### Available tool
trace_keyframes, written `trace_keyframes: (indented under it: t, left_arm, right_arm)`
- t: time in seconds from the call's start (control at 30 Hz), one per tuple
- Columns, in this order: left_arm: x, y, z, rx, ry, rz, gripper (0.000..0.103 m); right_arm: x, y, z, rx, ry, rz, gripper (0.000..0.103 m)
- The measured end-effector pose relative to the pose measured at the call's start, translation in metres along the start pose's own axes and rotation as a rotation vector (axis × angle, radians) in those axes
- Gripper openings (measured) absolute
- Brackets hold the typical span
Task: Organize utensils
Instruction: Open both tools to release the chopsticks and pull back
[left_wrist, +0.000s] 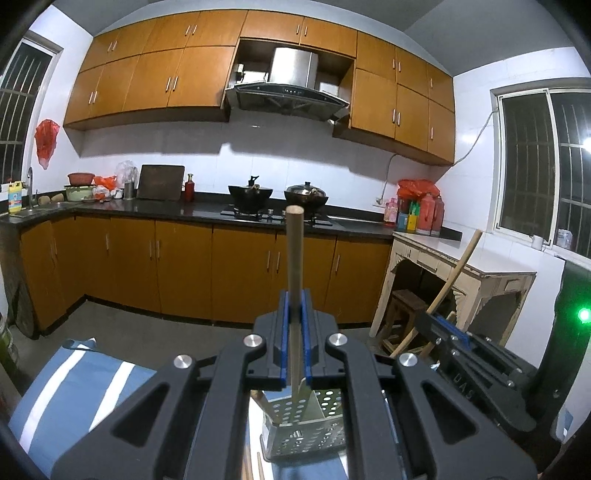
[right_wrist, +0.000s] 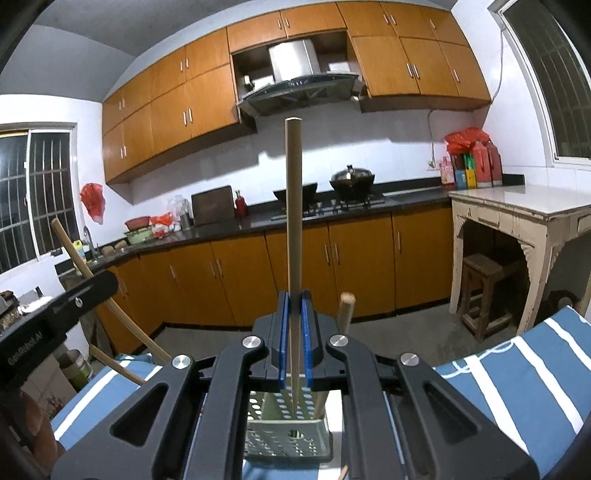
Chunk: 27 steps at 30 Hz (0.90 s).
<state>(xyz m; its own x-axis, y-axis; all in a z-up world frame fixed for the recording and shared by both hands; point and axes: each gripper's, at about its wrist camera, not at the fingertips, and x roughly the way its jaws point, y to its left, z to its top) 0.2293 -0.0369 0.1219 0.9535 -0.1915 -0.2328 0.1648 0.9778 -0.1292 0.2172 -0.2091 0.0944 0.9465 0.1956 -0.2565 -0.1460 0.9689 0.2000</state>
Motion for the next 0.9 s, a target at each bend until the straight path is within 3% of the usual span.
trace_keyframes:
  t: [0.23,0.37,0.57,0.7,0.9]
  left_arm:
    - [0.019,0.006,-0.008,0.001,0.067,0.026,0.008]
    - [0.015,0.010,-0.006,-0.005,0.077,0.031,0.014]
    - [-0.009,0.013,-0.001,-0.007,0.055,0.035,0.026]
    - [-0.036,0.019,0.001,-0.018,0.037,0.043,0.031]
    - [-0.078,0.035,-0.016,-0.033,0.046,0.063,0.033]
  right_arm:
    - [0.006,0.000,-0.009,-0.003,0.063,0.016,0.008]
    - [0.000,-0.003,-0.006,0.008,0.075,0.015,0.008]
    - [-0.019,-0.007,0.000,0.017,0.063,0.006,0.010]
    - [-0.041,-0.013,0.001,0.028,0.038,-0.008,0.028]
    - [-0.075,-0.028,-0.016,0.032,0.068,-0.043,0.029]
